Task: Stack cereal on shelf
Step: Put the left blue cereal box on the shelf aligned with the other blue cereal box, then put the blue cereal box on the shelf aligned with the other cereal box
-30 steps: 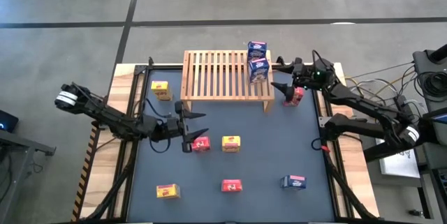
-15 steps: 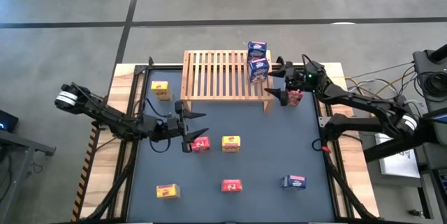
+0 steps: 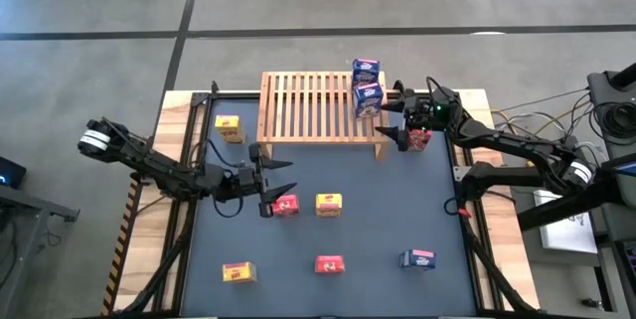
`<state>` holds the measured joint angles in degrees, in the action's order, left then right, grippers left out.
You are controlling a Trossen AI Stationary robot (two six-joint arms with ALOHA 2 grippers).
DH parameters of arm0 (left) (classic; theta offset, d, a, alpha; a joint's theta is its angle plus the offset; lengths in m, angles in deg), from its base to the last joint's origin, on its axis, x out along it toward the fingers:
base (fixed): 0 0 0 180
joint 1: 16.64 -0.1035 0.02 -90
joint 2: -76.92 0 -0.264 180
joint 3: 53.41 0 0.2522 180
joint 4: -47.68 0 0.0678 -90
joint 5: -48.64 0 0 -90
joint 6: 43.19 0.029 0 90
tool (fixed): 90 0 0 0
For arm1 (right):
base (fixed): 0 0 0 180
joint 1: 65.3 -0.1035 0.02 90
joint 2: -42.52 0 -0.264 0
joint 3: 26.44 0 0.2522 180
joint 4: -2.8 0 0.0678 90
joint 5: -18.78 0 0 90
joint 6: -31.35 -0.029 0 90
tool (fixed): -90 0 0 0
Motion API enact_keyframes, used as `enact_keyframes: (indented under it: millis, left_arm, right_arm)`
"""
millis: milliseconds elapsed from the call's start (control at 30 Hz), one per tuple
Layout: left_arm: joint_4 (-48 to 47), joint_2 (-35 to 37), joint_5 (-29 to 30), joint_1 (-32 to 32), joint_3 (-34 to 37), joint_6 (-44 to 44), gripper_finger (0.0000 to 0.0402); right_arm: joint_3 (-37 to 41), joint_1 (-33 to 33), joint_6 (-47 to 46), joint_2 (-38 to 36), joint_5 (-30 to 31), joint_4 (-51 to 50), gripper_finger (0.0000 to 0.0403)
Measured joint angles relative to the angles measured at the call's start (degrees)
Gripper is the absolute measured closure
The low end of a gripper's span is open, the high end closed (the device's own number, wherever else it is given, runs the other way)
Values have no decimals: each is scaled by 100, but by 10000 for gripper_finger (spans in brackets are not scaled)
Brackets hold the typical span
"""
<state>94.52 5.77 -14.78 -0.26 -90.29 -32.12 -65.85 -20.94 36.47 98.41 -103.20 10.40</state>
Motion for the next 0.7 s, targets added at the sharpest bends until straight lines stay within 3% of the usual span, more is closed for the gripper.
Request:
enact_keyframes:
  millis: [167,700]
  left_arm:
    - [2,0,0,0,0,0,170]
    - [-32,0,0,0,0,-83,170]
  right_arm:
    - [0,0,-89,-7,-290,5,44]
    - [0,0,-307,-401,-299,-175,44]
